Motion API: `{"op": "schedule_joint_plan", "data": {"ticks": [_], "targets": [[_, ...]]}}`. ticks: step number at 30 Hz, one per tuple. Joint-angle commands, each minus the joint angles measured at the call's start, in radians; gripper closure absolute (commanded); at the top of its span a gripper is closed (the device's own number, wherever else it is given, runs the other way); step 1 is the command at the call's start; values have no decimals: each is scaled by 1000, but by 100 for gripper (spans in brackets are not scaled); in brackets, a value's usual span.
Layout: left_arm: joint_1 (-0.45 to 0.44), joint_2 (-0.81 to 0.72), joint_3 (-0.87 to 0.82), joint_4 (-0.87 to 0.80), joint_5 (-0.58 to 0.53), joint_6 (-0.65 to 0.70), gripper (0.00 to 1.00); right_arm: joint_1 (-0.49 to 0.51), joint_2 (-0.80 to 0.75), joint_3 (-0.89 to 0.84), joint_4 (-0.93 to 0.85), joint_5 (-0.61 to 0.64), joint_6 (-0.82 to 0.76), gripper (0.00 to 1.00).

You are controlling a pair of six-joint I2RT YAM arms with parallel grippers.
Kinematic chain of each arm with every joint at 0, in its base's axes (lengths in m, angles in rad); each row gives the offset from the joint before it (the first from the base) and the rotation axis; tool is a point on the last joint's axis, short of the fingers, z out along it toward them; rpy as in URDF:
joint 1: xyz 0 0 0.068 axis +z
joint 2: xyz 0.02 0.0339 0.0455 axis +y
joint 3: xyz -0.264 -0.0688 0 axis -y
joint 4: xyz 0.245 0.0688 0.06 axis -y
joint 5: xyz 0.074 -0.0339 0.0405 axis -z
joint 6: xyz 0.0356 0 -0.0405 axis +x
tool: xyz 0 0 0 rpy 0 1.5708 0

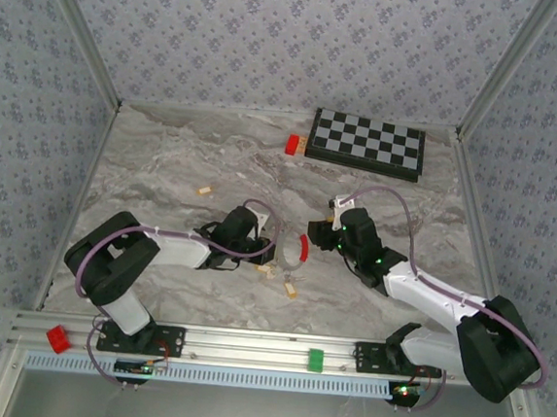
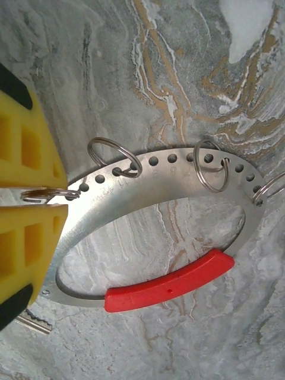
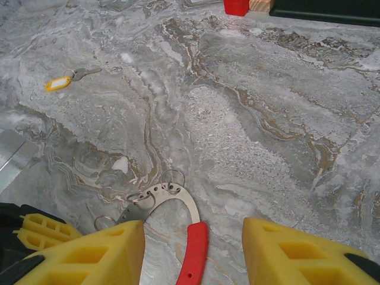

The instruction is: Put the keys on the keyring

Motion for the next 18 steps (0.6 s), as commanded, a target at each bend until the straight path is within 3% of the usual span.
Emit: {"op": "schedule_joint_plan", "data": {"ticks": [1, 3, 6, 9, 18], "targets": [[-5, -27, 27, -13, 20, 19, 94, 6, -3, -4, 19, -1, -2, 52], [-6, -50, 31, -39, 15, 33, 100, 1, -10, -8, 21, -6, 3, 52], [-11, -95, 53, -112, -6, 82, 100, -20, -30, -30, 50, -44, 31, 50], [-24, -155, 86, -206, -61, 156, 100, -54, -63, -67, 101, -65, 84, 29], [-35, -328, 222, -366, -198, 381, 100, -107, -208, -80, 137, -143, 111, 19]]}}
